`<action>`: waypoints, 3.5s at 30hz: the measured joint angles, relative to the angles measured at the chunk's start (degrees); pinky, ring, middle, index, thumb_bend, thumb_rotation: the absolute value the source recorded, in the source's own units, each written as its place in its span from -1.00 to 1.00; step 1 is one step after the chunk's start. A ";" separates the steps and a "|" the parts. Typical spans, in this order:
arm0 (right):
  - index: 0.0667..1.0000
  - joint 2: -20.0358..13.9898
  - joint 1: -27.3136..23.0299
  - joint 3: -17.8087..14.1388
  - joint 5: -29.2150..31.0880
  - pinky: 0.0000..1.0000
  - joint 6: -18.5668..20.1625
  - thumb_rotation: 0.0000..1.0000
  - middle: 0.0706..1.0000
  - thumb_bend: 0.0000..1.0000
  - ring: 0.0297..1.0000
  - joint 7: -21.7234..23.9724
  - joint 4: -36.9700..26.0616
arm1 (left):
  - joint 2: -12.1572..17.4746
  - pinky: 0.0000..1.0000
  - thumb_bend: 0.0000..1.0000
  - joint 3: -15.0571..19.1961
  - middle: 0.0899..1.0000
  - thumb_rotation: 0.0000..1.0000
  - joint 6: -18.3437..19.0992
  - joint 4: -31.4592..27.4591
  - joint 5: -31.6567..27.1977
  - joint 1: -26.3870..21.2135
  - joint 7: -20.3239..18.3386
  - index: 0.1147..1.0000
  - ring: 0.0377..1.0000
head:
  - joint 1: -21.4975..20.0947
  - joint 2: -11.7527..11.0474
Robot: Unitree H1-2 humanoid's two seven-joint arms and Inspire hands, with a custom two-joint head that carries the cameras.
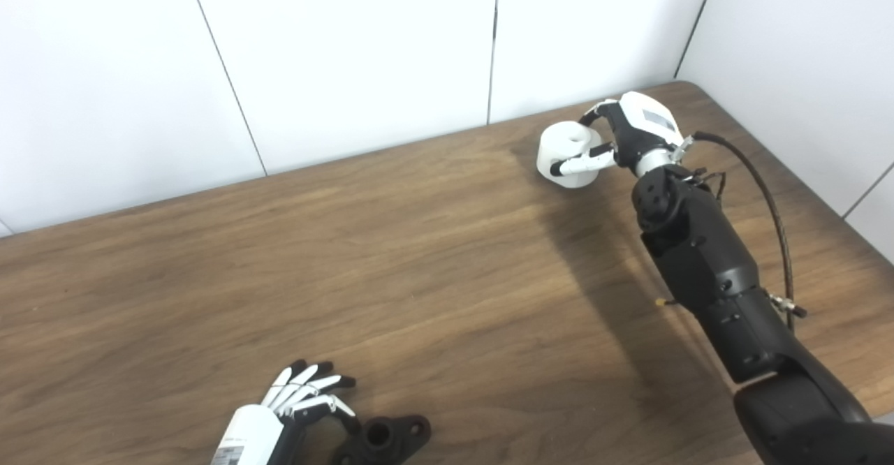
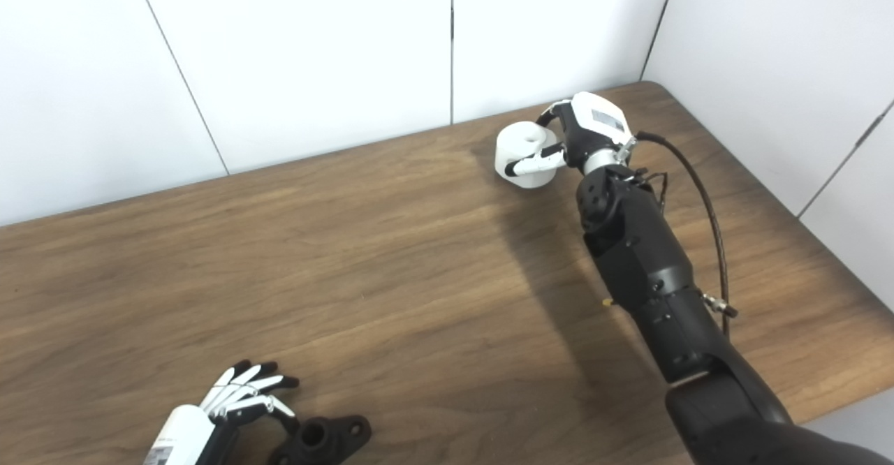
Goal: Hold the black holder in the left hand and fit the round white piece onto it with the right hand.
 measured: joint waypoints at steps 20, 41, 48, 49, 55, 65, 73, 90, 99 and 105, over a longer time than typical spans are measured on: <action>0.17 -1.01 0.01 1.94 1.74 0.73 -0.05 -0.38 0.78 0.67 0.89 -0.17 0.53 | 0.02 0.95 0.04 0.02 0.54 -0.88 0.12 -0.22 0.02 0.01 -0.33 -0.16 0.78 | 0.18 0.53; -0.10 -2.02 0.32 3.31 5.86 0.74 -2.66 -0.72 0.66 0.04 0.83 -7.79 1.63 | 0.02 0.97 0.03 0.10 0.55 -0.88 0.30 -0.58 0.15 0.06 -0.91 -0.16 0.79 | 0.79 1.31; -0.10 -2.74 2.15 3.73 6.28 0.79 -2.78 -0.72 0.65 0.04 0.84 -6.78 -4.67 | -0.05 0.97 0.03 0.09 0.56 -0.88 0.82 -1.16 0.43 0.12 -1.45 -0.16 0.79 | 4.83 4.04; -0.10 -2.92 2.49 3.80 6.34 0.75 -2.50 -0.72 0.64 0.04 0.83 -5.37 -6.59 | -0.10 0.98 0.03 0.08 0.56 -0.88 1.16 -1.37 0.47 0.15 -1.64 -0.16 0.80 | 5.70 4.56; -0.10 -4.28 3.92 4.03 6.04 0.70 -0.48 -0.71 0.61 0.04 0.80 3.81 -17.99 | -0.78 0.99 0.03 -0.26 0.59 -0.88 3.97 -3.19 1.62 0.52 -2.83 -0.15 0.82 | 9.74 7.90; -0.10 0.06 6.33 -1.76 1.14 0.75 -0.02 -0.72 0.66 0.04 0.84 26.56 -36.91 | -2.01 1.00 0.03 -1.37 0.59 -0.89 7.32 -5.06 3.74 0.38 -4.50 -0.16 0.83 | 14.59 11.25; -0.11 6.54 9.18 -6.43 0.16 0.80 0.00 -0.72 0.63 0.05 0.80 40.81 -47.20 | -2.47 1.00 0.03 -2.18 0.59 -0.88 9.29 -5.61 4.36 0.15 -4.78 -0.16 0.83 | 15.64 12.91; -0.11 17.78 12.66 -6.30 -5.55 0.85 0.00 -0.72 0.76 0.05 0.87 56.71 -62.50 | -2.62 1.00 0.03 -2.69 0.60 -0.88 11.87 -7.31 5.14 -1.40 -8.33 -0.16 0.84 | 16.26 17.49; -0.11 21.33 15.89 -2.29 -7.66 1.00 -0.25 -0.71 0.77 0.05 0.90 56.69 -63.88 | -2.83 1.00 0.03 -2.86 0.59 -0.88 12.76 -7.77 5.44 -1.60 -8.99 -0.16 0.83 | 16.87 19.69; -0.11 21.42 18.13 0.26 -7.63 1.00 -1.13 -0.71 0.76 0.05 0.90 56.68 -63.90 | -3.10 1.00 0.03 -3.08 0.59 -0.88 14.10 -8.58 5.77 -1.94 -10.40 -0.16 0.83 | 17.66 21.44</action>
